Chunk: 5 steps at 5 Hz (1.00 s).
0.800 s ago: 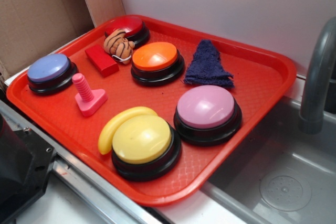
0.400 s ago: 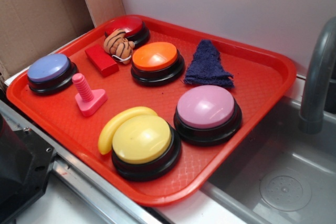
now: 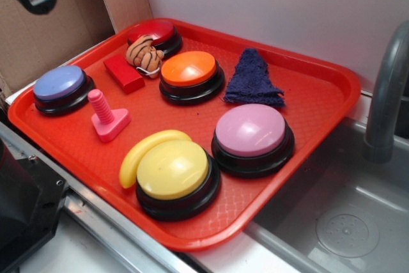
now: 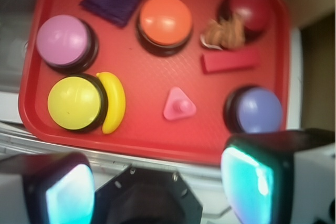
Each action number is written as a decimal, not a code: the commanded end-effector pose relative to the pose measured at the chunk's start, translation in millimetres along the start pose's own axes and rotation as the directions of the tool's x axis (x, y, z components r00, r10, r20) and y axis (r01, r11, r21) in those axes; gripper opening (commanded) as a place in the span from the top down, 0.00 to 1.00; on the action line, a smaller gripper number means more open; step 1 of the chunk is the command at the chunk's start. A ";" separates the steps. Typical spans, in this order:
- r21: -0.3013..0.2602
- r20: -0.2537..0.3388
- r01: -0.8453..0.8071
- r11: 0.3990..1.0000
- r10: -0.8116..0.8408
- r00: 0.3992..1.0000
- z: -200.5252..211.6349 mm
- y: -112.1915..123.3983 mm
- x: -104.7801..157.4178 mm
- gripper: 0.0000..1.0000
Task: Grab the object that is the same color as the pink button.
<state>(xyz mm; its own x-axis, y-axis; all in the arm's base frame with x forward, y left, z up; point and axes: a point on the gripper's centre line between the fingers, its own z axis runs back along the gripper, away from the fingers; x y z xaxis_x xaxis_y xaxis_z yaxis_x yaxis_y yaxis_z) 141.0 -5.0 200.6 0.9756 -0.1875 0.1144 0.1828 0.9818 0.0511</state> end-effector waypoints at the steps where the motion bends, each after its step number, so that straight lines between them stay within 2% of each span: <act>1: -0.004 0.051 0.248 0.969 -0.247 0.968 -49.2 22.7 17.2 0.00; 2: 0.026 0.025 0.297 0.954 -0.298 0.954 -72.6 24.1 17.7 0.00; 3: 0.005 -0.018 0.321 0.947 -0.321 0.947 -101.2 26.1 12.7 0.00; 5: 0.011 -0.067 0.326 0.945 -0.324 0.944 -139.0 30.4 12.2 0.00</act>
<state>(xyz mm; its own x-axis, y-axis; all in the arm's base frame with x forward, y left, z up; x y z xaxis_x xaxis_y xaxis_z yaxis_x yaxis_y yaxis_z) 171.9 27.1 60.5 0.8702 -0.4926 0.0081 0.4901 0.8673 0.0877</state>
